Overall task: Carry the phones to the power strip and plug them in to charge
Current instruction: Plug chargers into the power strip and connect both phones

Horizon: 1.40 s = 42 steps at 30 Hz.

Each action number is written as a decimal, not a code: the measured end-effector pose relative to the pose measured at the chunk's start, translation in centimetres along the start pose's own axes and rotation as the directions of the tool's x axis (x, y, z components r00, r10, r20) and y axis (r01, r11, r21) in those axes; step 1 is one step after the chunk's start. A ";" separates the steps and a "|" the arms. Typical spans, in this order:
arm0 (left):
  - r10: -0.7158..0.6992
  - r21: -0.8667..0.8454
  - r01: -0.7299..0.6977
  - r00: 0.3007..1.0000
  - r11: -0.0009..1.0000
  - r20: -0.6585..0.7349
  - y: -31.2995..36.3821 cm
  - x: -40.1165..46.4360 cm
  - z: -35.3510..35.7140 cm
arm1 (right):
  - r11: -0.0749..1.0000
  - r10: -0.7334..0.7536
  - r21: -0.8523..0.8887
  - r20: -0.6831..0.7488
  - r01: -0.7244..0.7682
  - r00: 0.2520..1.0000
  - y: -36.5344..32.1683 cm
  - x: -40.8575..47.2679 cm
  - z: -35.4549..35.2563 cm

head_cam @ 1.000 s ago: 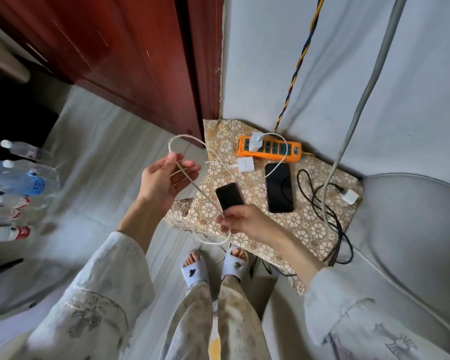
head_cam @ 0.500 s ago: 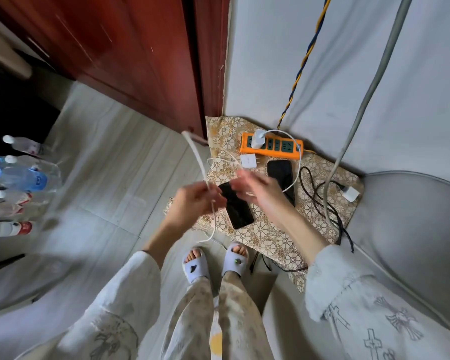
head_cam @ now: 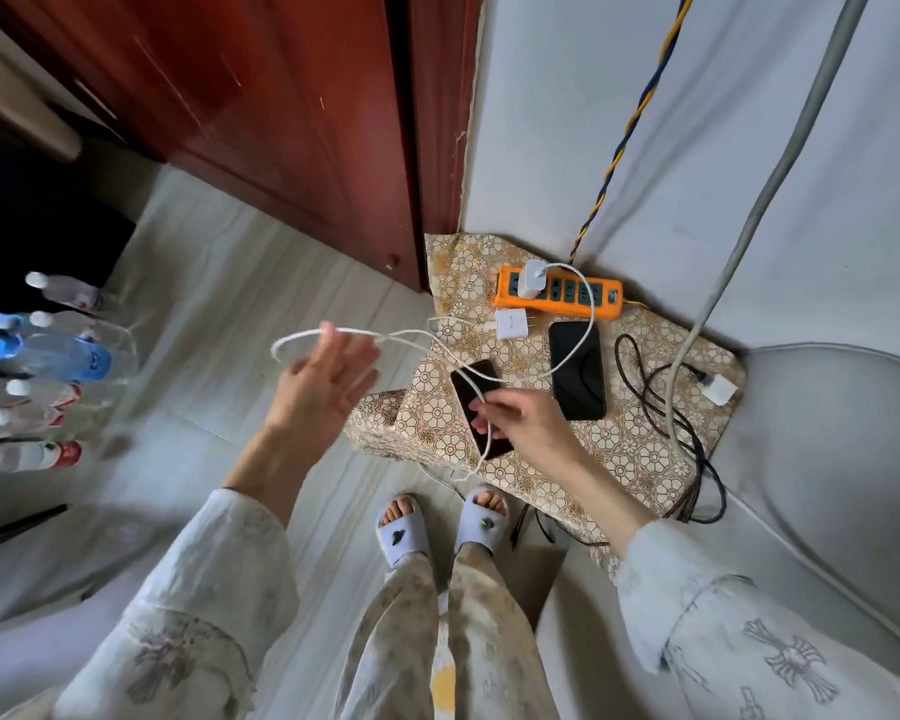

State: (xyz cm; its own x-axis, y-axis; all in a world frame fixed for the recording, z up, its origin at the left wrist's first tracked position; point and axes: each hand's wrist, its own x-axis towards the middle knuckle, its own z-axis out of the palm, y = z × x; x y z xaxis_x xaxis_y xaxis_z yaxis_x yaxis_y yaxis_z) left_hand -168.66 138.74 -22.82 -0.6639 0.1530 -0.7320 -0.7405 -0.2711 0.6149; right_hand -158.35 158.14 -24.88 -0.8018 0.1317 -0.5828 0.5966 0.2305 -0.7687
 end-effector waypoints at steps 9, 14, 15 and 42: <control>0.075 0.292 -0.127 0.980 0.948 0.184 -1.1 -1.5 3.7 | 0.995 -0.096 0.043 0.093 0.093 0.991 -1.7 -0.1 1.3; 0.175 -0.005 -0.175 0.983 0.985 0.051 1.0 -0.8 2.8 | 0.977 0.028 -0.210 0.284 0.034 0.958 -0.6 0.3 1.3; 0.167 -0.112 -0.167 0.986 0.980 -0.010 1.7 -0.3 1.9 | 0.943 0.085 -0.333 0.272 0.011 0.959 0.1 0.4 0.8; 0.095 0.774 -0.368 0.922 0.515 0.375 -4.5 -3.9 0.5 | 0.941 0.155 -0.236 -0.334 -0.242 0.930 1.5 -0.9 -2.2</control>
State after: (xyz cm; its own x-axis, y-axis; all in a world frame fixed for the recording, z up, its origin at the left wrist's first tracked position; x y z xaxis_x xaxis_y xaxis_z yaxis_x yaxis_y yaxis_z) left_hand -162.77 139.85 -22.59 -0.7217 0.4721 -0.5062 -0.2172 0.5399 0.8132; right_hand -156.76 160.50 -24.92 -0.6641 0.4806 -0.5727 0.7475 0.4126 -0.5205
